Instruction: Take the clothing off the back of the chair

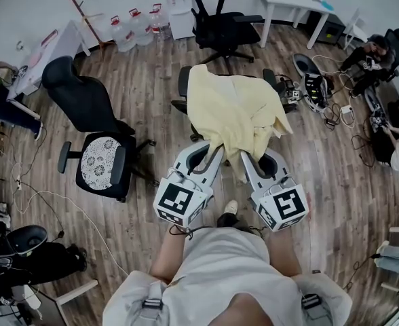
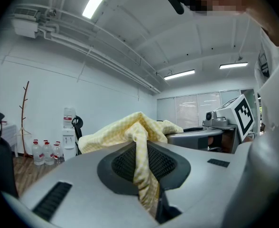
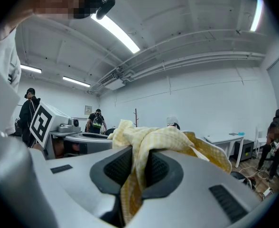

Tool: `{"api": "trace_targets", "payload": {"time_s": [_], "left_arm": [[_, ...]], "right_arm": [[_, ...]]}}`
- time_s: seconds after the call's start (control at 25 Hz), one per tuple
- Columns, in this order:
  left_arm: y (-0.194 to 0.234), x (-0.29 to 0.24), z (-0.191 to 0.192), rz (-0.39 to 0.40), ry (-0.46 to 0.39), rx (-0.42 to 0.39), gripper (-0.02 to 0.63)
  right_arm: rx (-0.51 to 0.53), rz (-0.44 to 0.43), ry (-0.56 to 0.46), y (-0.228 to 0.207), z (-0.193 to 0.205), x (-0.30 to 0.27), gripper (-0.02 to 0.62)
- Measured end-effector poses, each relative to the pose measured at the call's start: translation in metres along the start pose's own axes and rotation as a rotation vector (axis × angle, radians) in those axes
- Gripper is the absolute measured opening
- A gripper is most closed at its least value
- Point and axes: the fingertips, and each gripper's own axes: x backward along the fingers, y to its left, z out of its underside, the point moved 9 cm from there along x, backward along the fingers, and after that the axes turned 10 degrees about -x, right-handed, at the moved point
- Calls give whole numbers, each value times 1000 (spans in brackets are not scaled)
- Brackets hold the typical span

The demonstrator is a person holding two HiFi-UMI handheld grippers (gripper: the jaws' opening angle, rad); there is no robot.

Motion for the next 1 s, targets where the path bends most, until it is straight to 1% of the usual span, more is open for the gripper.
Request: {"api": "trace_targets", "payload": {"time_s": [0.6,1.0], "left_arm": [[-6,16,-2,37,-32,5,58],[-12,31,-4,49,-45,0,58]], "right_arm": [[14,34,-13,19,0,15,55],[19,41,-30,35,0,25,55]]}}
